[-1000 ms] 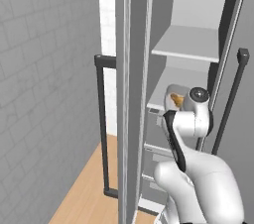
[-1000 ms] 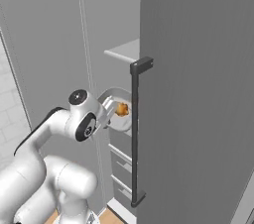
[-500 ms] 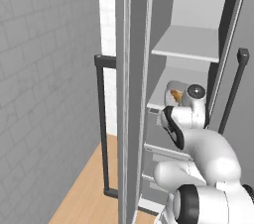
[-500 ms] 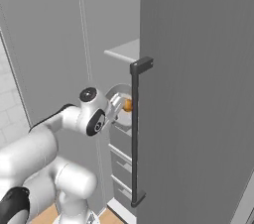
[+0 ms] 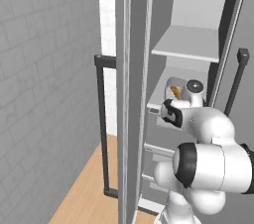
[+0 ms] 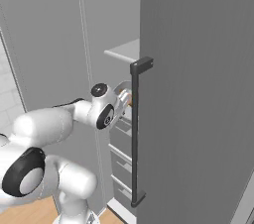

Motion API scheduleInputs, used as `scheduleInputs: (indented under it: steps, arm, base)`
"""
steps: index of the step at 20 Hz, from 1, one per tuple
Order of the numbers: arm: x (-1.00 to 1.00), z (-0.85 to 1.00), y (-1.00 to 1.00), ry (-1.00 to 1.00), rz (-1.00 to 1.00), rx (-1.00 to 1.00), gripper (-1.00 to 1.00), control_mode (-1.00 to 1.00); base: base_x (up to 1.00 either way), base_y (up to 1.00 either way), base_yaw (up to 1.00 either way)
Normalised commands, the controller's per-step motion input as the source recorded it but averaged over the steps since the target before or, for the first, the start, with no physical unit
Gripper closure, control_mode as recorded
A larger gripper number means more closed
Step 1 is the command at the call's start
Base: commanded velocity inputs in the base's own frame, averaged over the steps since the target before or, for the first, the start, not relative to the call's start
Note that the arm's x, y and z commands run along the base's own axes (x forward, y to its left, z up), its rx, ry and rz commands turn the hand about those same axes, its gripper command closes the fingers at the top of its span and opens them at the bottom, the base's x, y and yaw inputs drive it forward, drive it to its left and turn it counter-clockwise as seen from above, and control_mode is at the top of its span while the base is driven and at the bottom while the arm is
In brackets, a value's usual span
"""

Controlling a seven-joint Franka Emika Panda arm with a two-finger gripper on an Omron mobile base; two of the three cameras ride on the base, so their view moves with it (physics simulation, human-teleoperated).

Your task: Take the meat container that has the chicken drumstick and place it on the second highest rack of the freezer. Then take the vegetable container that has the lemon and broccoli and place it on the highest rack of the freezer.

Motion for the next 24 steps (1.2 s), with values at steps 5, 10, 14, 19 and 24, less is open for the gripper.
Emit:
scheduleInputs:
  steps: [5,10,14,19,24]
  arm:
    - [0.35,-0.09,-0.18,0.00,0.00,0.02,1.00,-1.00]
    - [0.34,-0.17,-0.10,0.00,0.00,0.00,1.00,-1.00]
    - [0.34,-0.16,-0.06,0.00,0.00,0.00,1.00,-1.00]
    - [0.27,-0.12,-0.09,0.00,0.00,0.00,1.00,-1.00]
    - [0.35,-0.10,-0.10,0.04,0.00,0.00,1.00,-1.00]
  base:
    - [0.00,0.00,0.00]
    - [0.00,0.00,0.00]
    - [0.00,0.00,0.00]
    - [0.00,0.00,0.00]
    - [0.00,0.00,0.00]
